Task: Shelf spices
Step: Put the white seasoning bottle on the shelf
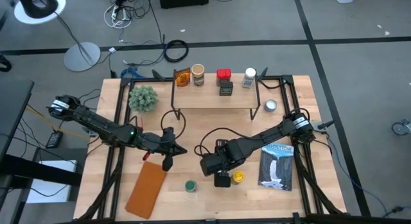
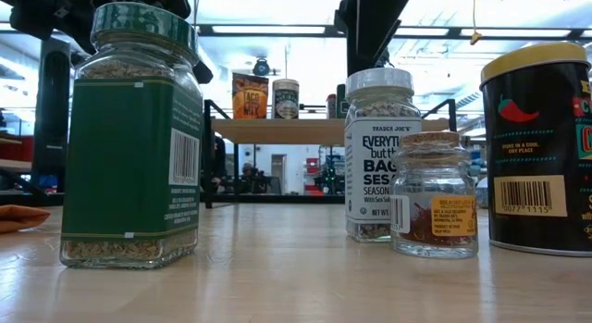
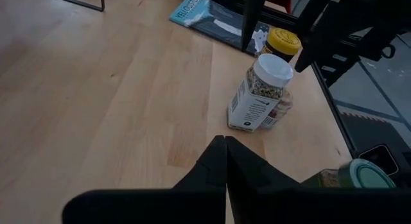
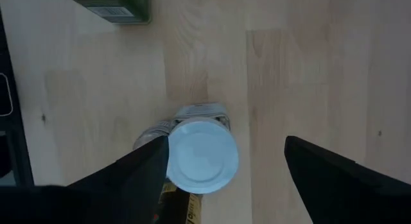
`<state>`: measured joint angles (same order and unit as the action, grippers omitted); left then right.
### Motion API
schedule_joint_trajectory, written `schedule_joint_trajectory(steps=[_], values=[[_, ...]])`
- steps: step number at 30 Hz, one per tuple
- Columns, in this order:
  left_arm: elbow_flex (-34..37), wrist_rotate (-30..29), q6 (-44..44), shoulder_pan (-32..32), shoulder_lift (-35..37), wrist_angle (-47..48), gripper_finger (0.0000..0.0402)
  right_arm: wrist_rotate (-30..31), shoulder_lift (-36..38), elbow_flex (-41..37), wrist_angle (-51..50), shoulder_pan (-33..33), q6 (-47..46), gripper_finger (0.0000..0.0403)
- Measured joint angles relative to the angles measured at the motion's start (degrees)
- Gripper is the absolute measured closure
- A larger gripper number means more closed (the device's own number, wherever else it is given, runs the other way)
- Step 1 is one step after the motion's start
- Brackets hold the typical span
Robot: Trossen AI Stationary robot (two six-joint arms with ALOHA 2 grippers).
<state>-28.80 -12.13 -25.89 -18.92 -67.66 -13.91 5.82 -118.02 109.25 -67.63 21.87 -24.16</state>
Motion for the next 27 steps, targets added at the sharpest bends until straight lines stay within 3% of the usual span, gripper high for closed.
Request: schedule_joint_trajectory(steps=[20, 27], values=[[0.00, 0.21, -0.26, 0.00, -0.02, 0.01, 0.0396, 0.00, 0.00, -9.47, 6.49, 0.89, -0.14, 0.0094], [0.00, 0.21, -0.28, 0.00, -0.03, 0.01, 0.0396, 0.07, 0.00, -11.58, 11.12, 0.85, 5.76, 0.0094]])
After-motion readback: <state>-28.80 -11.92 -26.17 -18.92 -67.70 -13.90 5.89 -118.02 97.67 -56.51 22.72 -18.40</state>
